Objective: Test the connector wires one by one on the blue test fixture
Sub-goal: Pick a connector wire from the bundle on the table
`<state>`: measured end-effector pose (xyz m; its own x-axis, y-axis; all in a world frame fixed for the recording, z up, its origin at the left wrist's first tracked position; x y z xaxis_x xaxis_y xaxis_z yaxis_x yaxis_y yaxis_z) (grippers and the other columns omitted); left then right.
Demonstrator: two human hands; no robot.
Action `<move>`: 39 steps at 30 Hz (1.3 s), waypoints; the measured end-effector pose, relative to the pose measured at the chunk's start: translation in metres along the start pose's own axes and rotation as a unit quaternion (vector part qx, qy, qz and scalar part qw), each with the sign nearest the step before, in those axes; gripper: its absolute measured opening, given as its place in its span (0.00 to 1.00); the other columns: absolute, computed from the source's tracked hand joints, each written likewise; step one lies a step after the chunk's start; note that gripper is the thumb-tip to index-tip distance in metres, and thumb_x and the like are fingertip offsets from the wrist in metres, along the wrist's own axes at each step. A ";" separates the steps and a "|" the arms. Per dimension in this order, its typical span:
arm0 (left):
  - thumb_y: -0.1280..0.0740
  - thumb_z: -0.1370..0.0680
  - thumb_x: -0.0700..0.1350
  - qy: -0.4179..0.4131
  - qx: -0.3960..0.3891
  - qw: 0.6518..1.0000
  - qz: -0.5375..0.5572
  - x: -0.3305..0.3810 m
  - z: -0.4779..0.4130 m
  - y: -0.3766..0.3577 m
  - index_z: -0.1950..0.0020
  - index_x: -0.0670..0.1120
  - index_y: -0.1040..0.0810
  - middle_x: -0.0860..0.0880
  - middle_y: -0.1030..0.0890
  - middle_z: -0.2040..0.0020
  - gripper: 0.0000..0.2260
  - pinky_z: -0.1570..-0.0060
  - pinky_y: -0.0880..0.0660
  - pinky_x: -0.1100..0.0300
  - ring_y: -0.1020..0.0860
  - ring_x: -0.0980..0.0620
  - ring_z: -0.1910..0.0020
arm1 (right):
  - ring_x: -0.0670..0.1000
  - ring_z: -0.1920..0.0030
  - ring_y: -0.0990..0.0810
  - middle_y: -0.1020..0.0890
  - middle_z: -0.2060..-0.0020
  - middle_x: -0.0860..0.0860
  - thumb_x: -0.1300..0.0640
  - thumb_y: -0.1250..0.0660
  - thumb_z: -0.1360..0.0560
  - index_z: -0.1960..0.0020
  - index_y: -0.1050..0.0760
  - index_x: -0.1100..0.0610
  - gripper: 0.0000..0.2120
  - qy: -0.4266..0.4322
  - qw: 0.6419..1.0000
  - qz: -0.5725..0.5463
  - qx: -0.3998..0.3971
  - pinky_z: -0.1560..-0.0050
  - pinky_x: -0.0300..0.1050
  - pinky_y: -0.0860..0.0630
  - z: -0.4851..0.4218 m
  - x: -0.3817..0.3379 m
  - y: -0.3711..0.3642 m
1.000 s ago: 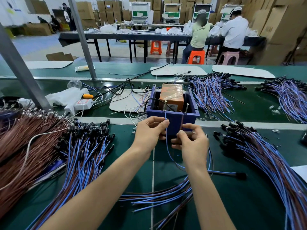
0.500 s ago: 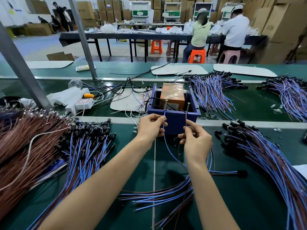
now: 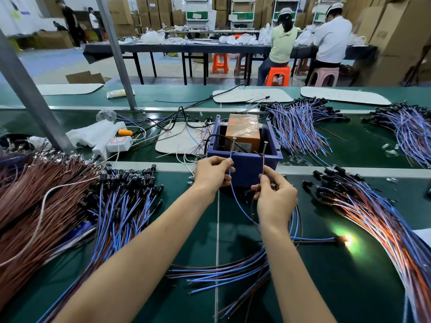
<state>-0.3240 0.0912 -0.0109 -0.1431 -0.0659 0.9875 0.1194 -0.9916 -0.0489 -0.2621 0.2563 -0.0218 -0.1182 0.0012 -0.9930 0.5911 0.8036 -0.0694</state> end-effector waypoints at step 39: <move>0.27 0.27 0.43 -0.191 -0.431 0.876 -0.103 0.039 0.123 0.056 0.49 0.46 0.15 0.50 0.19 0.53 0.07 0.58 0.22 0.64 0.18 0.52 0.61 | 0.46 0.56 0.21 0.19 0.58 0.48 0.80 0.37 0.33 0.53 0.16 0.59 0.20 0.158 0.920 0.347 -0.088 0.51 0.22 0.32 0.010 -0.027 0.091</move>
<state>-0.2017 0.0470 0.0438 0.2850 0.0026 0.9585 -0.6794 -0.7049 0.2039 -0.1968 0.3233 -0.0021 -0.0042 0.7016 -0.7125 0.4766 0.6278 0.6154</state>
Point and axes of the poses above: each hand's wrist, its own z-axis away from the middle knuckle, its own y-axis out of the back of the hand, x = y × z, the point moved 8 cm from there along -z, towards the middle knuckle
